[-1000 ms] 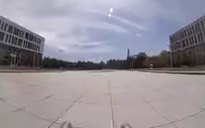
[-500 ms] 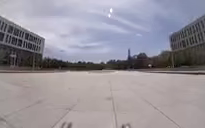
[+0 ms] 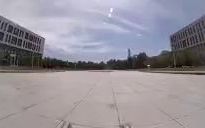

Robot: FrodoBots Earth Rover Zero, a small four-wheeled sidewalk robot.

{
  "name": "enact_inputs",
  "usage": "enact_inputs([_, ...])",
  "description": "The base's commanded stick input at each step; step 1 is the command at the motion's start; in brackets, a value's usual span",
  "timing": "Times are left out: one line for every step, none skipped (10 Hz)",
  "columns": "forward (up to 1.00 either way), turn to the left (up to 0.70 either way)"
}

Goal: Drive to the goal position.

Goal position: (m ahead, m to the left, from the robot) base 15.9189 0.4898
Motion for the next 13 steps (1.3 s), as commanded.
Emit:
enact_inputs([0.7,0.0])
enact_inputs([0.7,0.0])
enact_inputs([0.7,0.0])
enact_inputs([0.7,0.0])
enact_inputs([0.7,0.0])
enact_inputs([0.7,0.0])
enact_inputs([0.7,0.0])
enact_inputs([0.7,0.0])
enact_inputs([0.7,0.0])
enact_inputs([0.7,0.0])
enact_inputs([0.7,0.0])
enact_inputs([0.7,0.0])
enact_inputs([0.7,0.0])
